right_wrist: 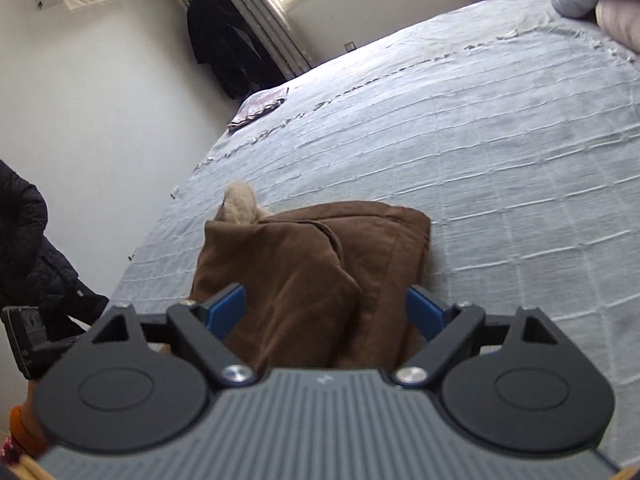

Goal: Fold large clothes

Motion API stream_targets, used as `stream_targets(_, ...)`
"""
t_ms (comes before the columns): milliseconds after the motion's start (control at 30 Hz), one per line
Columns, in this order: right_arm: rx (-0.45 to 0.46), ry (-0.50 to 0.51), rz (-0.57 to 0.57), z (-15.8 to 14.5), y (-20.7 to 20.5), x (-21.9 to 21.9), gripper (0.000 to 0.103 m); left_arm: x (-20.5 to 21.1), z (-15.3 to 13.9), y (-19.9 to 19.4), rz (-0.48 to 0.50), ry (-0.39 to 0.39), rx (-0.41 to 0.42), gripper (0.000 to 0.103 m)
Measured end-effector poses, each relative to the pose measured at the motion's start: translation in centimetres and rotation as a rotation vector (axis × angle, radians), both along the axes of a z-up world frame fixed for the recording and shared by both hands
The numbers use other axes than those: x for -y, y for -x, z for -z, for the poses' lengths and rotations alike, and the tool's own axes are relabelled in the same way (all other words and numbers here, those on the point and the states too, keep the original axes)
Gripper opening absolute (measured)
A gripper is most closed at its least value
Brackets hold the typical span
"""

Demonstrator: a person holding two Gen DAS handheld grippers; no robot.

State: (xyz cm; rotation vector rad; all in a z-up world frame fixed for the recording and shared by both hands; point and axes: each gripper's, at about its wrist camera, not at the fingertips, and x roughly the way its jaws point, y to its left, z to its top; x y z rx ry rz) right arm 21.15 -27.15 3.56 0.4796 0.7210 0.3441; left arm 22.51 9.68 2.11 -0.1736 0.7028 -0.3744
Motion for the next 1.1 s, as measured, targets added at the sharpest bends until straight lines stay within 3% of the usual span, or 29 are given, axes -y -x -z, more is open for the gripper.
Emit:
stream_targets(67,-0.026,-0.021,-0.002,1.5,-2.4,-1.0,0.083,0.7,0.4,-1.1,-0.013,-0.011,0.040,0.067)
stream_targets(133,-0.069,-0.053,-0.010,3.0,-4.7,-2.1,0.068,1.2,0.9,-1.9,-0.023,-0.017,0.071,0.061)
stream_targets(200,-0.114,-0.117,0.031,4.6,-6.6,-3.0,0.037,2.1,1.3,-3.0,-0.027,-0.016,0.102,0.051)
stream_targets(267,-0.104,-0.135,0.077,4.5,-7.1,-3.8,0.019,2.9,1.4,-3.8,-0.034,-0.018,0.122,0.040)
stream_targets(300,-0.062,-0.138,0.085,3.5,-6.7,-4.0,0.016,3.2,1.2,-4.1,-0.032,-0.015,0.137,0.037)
stream_targets(400,0.095,-0.141,0.062,-0.5,-4.6,-2.7,0.015,4.4,0.1,-4.5,0.012,0.037,0.210,0.033)
stream_targets(467,0.094,-0.071,0.084,-0.7,-4.8,-1.4,0.015,5.8,0.4,-5.1,0.062,0.058,0.207,0.034)
stream_targets(533,0.021,0.009,0.118,1.5,-5.7,-0.5,0.016,8.0,2.3,-6.0,0.101,0.011,0.155,0.034)
stream_targets(600,-0.073,0.076,0.136,5.0,-6.4,-0.2,0.029,9.8,4.1,-6.3,0.134,-0.074,0.145,0.034)
stream_targets(667,-0.072,0.093,0.142,6.9,-5.8,-0.4,0.038,10.2,4.6,-5.9,0.147,-0.132,0.168,0.033)
stream_targets(700,-0.057,0.088,0.161,6.8,-5.3,-0.5,0.047,10.0,4.3,-5.8,0.147,-0.130,0.175,0.033)
stream_targets(767,-0.049,0.125,0.205,5.3,-4.6,-1.2,0.060,9.4,3.8,-5.6,0.147,-0.131,0.176,0.033)
stream_targets(900,0.063,0.246,0.231,0.1,-3.1,-4.2,0.063,9.1,2.6,-5.8,0.154,-0.118,0.182,0.034)
stream_targets(967,0.116,0.259,0.245,-2.1,-2.6,-6.3,0.066,9.3,2.1,-6.2,0.156,-0.133,0.206,0.034)
stream_targets(1100,0.176,0.273,0.248,-2.4,-3.5,-11.1,0.065,9.9,1.8,-7.6,0.132,-0.158,0.248,0.034)
